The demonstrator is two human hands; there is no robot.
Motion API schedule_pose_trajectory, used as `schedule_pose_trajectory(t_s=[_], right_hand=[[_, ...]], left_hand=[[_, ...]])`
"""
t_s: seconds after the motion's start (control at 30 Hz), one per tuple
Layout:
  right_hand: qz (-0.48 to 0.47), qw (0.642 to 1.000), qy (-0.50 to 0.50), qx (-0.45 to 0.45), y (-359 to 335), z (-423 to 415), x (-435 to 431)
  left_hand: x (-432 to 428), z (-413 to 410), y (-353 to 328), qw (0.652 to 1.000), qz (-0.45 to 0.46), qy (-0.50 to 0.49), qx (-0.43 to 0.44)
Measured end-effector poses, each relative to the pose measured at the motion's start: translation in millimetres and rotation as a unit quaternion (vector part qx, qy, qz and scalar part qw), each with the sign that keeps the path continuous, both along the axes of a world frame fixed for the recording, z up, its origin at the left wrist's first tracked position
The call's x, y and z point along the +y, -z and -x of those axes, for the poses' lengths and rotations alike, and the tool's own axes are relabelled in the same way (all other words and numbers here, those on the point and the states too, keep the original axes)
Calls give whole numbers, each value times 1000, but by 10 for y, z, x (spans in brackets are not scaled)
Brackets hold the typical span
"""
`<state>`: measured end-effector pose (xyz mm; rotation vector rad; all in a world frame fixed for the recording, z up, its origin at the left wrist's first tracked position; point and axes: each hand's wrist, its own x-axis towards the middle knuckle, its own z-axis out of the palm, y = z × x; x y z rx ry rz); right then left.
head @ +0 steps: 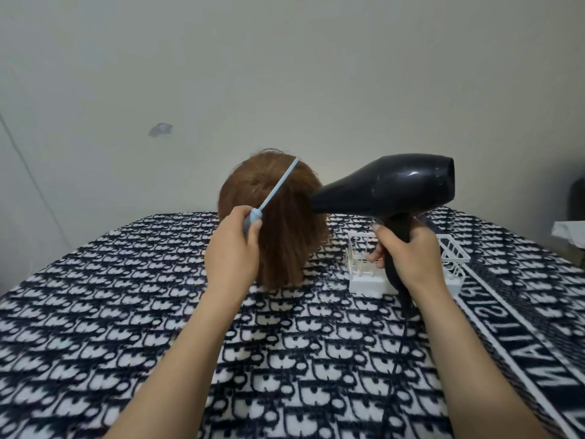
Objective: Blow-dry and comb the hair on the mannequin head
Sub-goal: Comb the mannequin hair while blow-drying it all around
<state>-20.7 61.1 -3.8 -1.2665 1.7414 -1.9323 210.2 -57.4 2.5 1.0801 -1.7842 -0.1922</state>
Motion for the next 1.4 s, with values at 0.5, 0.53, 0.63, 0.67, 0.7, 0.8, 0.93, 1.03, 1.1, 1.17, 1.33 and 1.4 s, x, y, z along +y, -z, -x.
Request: schedule_pose_trajectory(t_s=[0.5,0.53,0.63,0.67,0.7,0.8,0.93,1.03,1.1,1.17,1.33,1.4], right_hand=[[-5,1000,-15,-13,92,221,-173],[-7,1000,-18,-16,102,230,-181],[-11,999,-24,-30,94,261,-177],[-11,1000,-14,-24,80,275,-162],[-9,1000,-2,-19,66,291,-143],[9,999,23,-23,27,336,-68],[21,999,16,-47,10,367,6],[2,999,21,-31,32,354,17],[-13,1000,18,-20,46,341,6],[-33,999,19,8,50,329,-7],[-60,997,18,53,73,272,-21],[-61,996,21,66,75,246,-21]], left_hand=[[-36,156,-19,996,23,-44,-76],[-38,168,-24,995,28,-47,-79],[-44,191,-23,993,40,-52,-94],[-43,197,-12,992,43,-52,-104],[-40,201,7,991,47,-51,-117],[-31,205,123,984,53,-47,-165],[-37,213,277,980,45,-39,-189],[-49,217,338,972,57,-44,-223],[-53,212,376,963,54,-50,-258],[-46,204,412,959,45,-50,-277],[-49,195,455,956,43,-45,-286],[-54,200,467,954,36,-43,-294]])
